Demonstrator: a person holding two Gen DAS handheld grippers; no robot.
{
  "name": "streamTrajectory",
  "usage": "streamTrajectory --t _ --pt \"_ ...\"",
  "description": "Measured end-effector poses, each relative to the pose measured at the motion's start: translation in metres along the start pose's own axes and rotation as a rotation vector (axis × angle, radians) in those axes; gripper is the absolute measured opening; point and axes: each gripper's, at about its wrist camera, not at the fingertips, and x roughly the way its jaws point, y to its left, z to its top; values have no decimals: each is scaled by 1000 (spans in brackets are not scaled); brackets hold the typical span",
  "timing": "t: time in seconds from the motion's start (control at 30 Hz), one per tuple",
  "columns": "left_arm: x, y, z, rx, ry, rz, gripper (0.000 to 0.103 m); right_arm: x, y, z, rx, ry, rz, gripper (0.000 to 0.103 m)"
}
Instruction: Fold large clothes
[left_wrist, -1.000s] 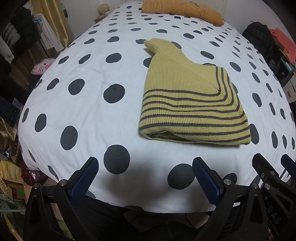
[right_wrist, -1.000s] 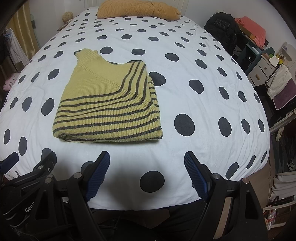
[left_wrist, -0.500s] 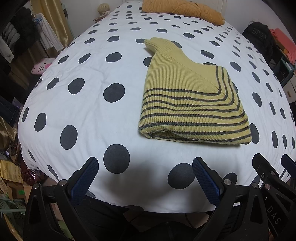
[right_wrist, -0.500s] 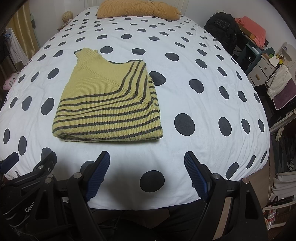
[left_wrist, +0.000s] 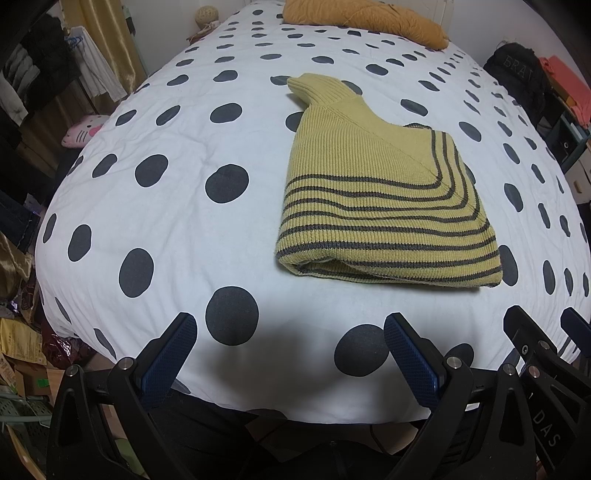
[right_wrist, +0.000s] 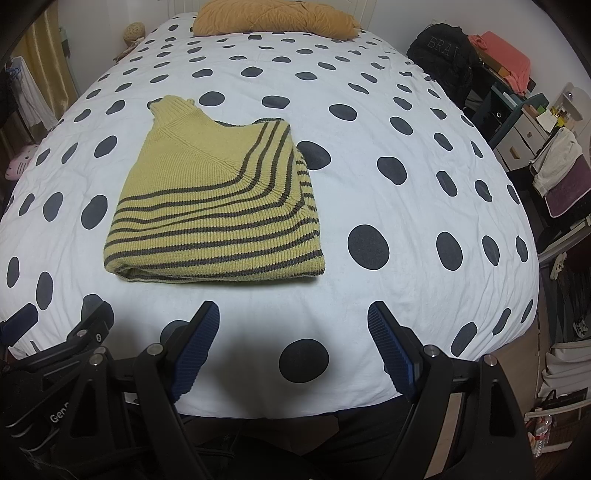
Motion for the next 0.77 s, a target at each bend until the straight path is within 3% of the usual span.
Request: streamTrajectory --t 0.77 --pt "2 -1 2 3 3 -2 100 2 -1 -3 -1 2 -3 83"
